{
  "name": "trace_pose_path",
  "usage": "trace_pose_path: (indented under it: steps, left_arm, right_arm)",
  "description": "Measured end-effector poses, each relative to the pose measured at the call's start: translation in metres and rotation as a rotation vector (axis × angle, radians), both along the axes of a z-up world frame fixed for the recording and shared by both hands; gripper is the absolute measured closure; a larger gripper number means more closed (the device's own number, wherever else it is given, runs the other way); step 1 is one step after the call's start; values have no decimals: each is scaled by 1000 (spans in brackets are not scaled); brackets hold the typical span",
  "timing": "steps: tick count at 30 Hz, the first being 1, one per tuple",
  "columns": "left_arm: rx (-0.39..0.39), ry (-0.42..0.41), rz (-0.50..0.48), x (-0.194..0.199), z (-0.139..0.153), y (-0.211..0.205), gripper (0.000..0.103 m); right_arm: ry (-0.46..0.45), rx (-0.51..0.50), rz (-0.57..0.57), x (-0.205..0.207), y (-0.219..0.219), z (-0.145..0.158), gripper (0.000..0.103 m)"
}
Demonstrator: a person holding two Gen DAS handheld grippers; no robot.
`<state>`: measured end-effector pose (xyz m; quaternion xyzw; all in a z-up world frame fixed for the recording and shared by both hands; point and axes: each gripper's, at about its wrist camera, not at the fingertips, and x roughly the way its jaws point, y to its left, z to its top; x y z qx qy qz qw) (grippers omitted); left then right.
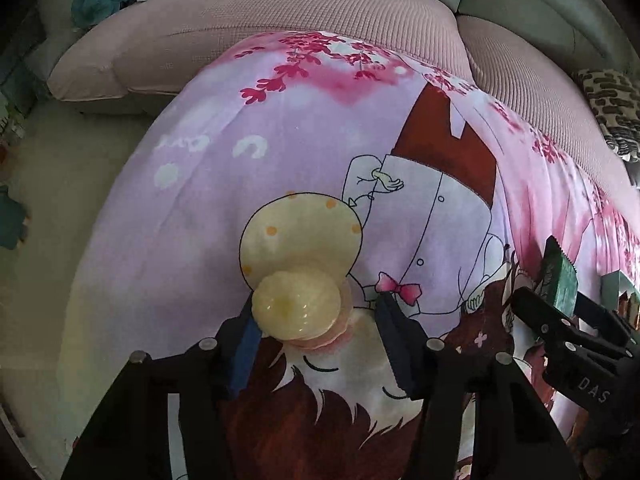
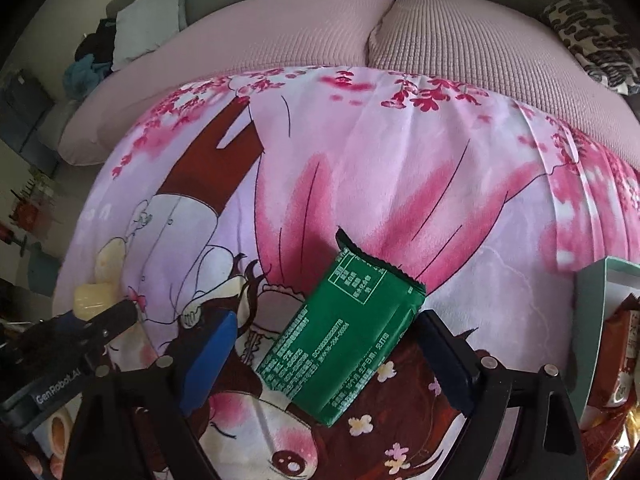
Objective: Organize snacks
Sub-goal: 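Grasp the green packet with the right gripper while the left grasps the round cream bun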
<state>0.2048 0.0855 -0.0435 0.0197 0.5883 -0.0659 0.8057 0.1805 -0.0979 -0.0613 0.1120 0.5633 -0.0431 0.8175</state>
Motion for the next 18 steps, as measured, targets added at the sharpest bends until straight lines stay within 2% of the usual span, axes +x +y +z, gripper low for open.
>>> trace_pose_path:
  steps: [3, 6, 10, 13, 18]
  left_arm:
    - [14, -8, -4, -1, -1, -2, 47]
    - [18, -14, -17, -4, 1, -4, 59]
    - [14, -22, -12, -5, 1, -5, 59]
    - [23, -30, -5, -8, 1, -6, 59]
    - [24, -43, 14, -14, 1, -6, 59]
  right_arm:
    - [14, -30, 16, 2, 5, -2, 11]
    - [19, -41, 25, 3, 7, -2, 12]
    - [16, -20, 8, 3, 2, 0, 17]
    - [9, -18, -4, 0, -5, 1, 26]
    - [-11, -11, -28, -10, -19, 2, 51]
